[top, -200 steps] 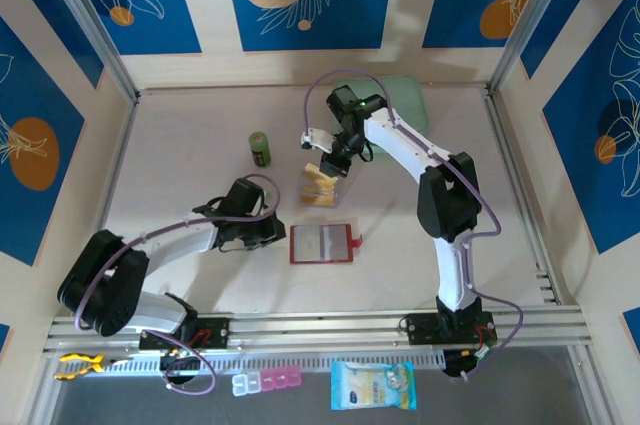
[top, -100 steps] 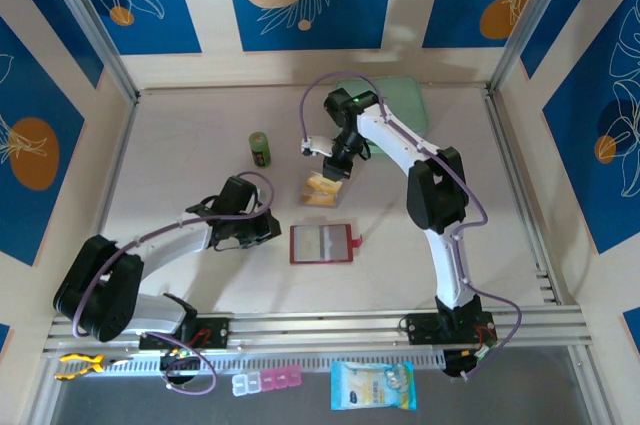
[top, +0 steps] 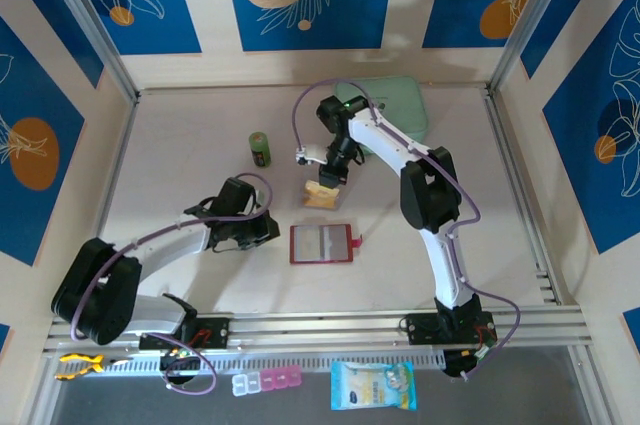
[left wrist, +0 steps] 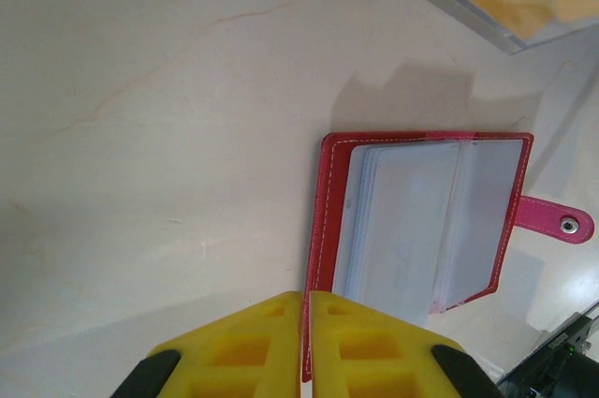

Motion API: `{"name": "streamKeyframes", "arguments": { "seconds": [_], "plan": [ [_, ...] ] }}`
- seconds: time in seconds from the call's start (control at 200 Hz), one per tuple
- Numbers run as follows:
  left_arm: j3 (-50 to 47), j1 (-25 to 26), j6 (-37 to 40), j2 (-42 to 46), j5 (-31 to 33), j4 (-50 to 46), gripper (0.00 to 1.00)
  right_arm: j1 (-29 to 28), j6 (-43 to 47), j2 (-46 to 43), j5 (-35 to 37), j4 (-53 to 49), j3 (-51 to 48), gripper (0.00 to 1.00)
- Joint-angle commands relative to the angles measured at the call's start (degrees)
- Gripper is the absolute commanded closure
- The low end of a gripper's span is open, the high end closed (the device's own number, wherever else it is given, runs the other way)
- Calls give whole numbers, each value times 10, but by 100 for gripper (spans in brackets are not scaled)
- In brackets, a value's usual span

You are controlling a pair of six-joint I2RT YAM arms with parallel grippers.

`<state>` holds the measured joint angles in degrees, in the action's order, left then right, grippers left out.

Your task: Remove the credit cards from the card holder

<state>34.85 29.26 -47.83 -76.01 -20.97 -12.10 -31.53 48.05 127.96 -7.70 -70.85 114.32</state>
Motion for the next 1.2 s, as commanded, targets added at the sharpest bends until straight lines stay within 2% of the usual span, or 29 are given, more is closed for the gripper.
{"name": "streamKeyframes", "arguments": {
  "seconds": [0.0,0.15,0.31,0.575,0.71,0.93,1.195],
  "plan": [
    [-9,-8,4,15,-8,-16,90,-11,13,11,-18,-18,2,100],
    [-9,-7,1,23,-10,-19,90,-21,9,20,-6,-19,-2,98],
    [-6,-8,1,31,-9,-23,90,-19,-3,9,5,-8,-2,87],
    [8,-8,7,21,-14,-27,90,-18,-35,-30,41,-1,4,85],
    [13,-8,5,12,-20,-17,90,-24,-65,-62,31,20,-20,86],
    [7,-7,-9,-7,-38,22,89,-35,-204,-149,6,142,-138,86],
    [3,10,-24,-12,-39,43,89,-56,-445,-250,-20,285,-304,83]
  ]
}}
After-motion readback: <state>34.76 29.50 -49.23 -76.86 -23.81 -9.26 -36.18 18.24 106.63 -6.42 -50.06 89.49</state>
